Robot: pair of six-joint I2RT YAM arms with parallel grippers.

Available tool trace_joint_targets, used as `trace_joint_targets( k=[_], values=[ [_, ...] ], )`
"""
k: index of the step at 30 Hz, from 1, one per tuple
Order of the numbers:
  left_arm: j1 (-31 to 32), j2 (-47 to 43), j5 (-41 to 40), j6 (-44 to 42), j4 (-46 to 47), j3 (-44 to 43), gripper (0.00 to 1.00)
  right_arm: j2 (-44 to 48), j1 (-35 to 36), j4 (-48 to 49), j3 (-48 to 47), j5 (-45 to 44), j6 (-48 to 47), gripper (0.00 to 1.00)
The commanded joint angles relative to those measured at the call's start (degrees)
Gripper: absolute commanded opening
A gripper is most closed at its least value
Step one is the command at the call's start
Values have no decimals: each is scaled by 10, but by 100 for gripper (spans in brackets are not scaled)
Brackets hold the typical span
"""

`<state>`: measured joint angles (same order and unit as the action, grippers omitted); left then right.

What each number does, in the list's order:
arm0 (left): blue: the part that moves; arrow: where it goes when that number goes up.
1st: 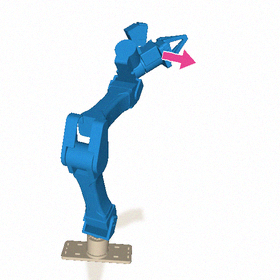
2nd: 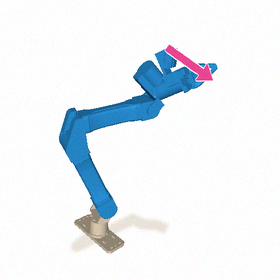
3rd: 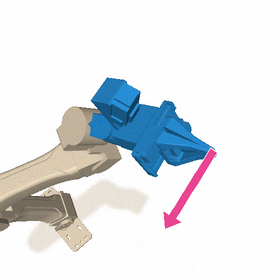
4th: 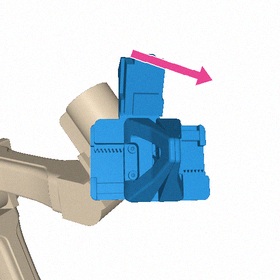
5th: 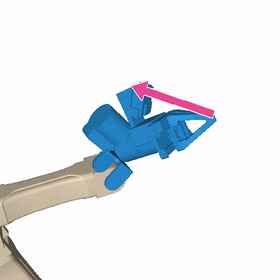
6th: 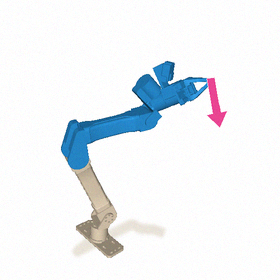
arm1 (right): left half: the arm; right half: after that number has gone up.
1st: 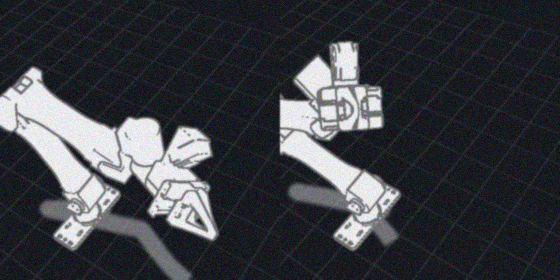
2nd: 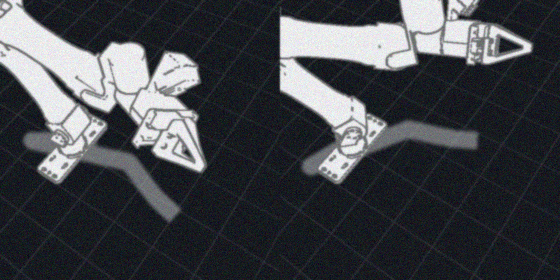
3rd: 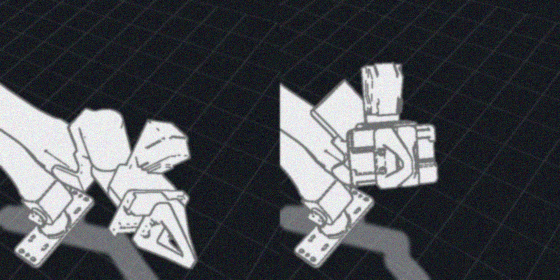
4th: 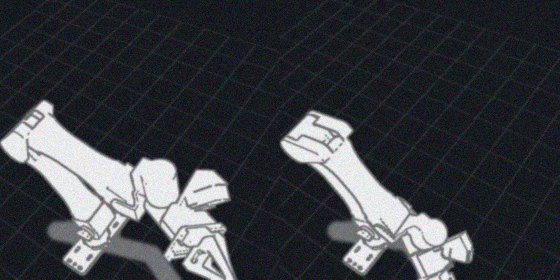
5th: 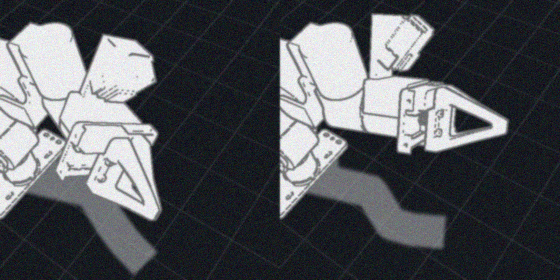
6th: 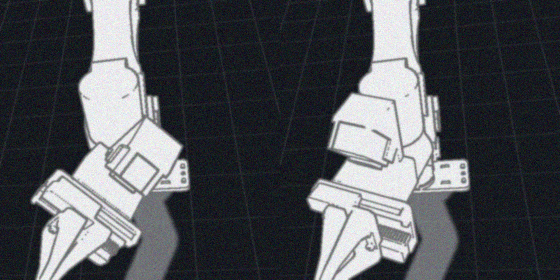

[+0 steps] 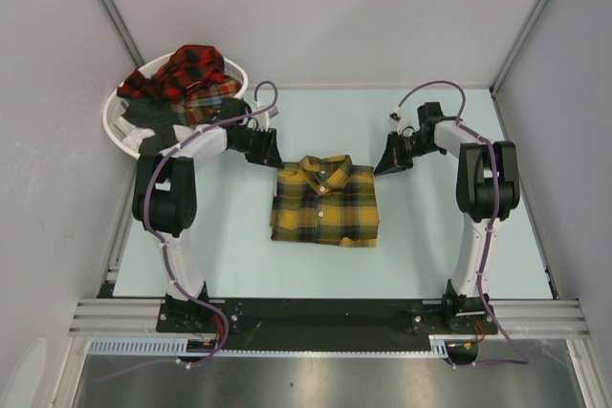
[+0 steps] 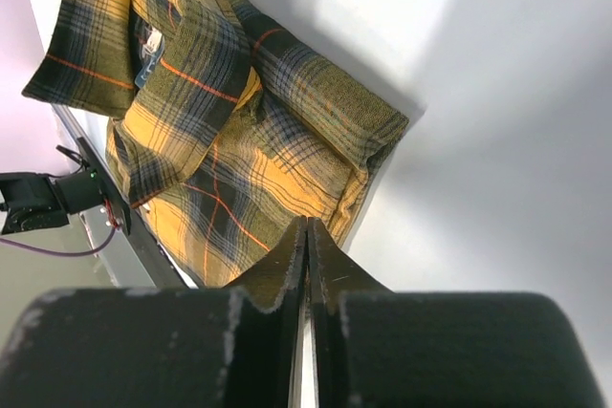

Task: Fold and stack the long sleeve shirts
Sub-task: Fold the shirt

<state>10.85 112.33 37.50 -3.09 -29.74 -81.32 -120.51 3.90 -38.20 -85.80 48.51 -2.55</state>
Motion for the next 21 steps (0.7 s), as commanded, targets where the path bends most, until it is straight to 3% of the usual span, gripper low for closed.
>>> trace_joint_targets(
  k=[1,10,14,21],
  values=[
    [2,-6,-7,-13,3,-4,40,26,6,18,-2,9,8,6],
    [3,9,5,-17,-8,-9,40,8,26,47,0,-15,23,22],
    [4,12,8,-17,-8,-7,41,3,36,51,1,-32,21,35],
    [4,18,13,-18,-8,-10,41,-10,39,70,0,-48,19,44]
  ],
)
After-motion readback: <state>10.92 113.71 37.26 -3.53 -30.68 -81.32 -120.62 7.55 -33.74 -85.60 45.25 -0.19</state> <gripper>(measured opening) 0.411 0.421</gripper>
